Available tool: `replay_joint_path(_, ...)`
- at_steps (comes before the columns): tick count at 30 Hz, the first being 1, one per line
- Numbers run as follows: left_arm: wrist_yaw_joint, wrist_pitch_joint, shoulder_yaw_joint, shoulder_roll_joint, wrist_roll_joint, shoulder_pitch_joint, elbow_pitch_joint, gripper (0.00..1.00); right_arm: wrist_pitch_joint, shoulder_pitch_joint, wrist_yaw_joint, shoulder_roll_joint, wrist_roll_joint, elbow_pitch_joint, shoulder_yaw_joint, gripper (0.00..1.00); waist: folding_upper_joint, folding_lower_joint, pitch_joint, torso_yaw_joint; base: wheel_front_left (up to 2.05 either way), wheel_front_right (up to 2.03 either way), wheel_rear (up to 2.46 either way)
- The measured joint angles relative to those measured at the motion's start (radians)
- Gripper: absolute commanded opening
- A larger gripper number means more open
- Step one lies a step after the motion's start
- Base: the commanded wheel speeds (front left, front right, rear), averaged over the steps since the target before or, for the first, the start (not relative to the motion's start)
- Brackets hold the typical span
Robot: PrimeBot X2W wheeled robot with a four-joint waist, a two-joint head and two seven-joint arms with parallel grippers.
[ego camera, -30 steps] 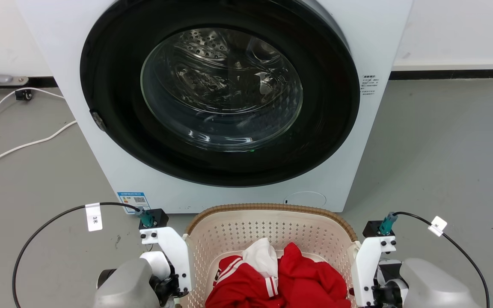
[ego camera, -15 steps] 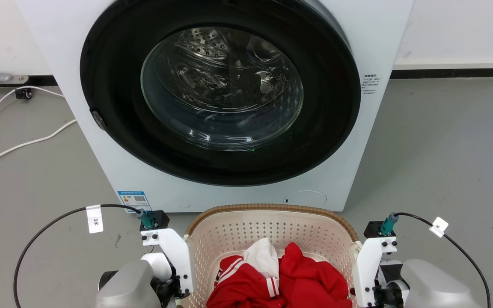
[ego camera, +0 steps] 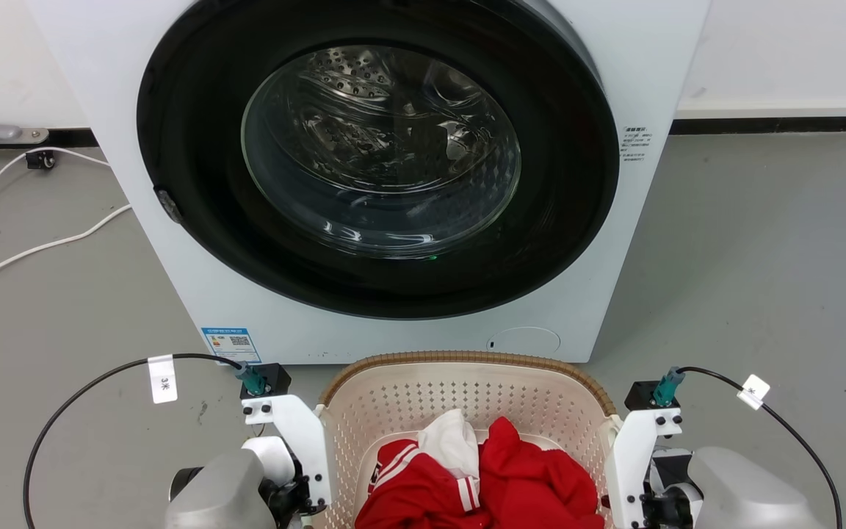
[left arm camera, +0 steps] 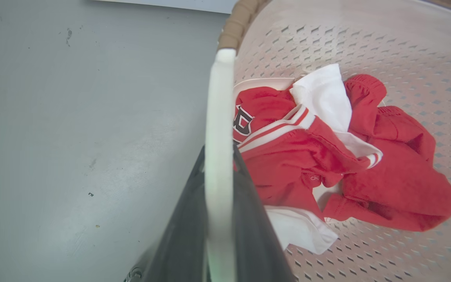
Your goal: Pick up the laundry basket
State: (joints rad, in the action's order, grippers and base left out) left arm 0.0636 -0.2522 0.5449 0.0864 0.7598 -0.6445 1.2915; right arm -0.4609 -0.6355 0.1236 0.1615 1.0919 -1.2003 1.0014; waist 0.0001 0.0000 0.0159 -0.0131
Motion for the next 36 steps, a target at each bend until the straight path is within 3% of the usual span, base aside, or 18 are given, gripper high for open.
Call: replay_joint_path(36,0.001,0.008,0.018,0.003,0.021,0.011,0.000,0.00,0.012,-0.001,0.000,-0.001,0.043,-0.014,0.051,0.00,0.0000,0.0000,0.006,0.001,0.00,0.00,0.00)
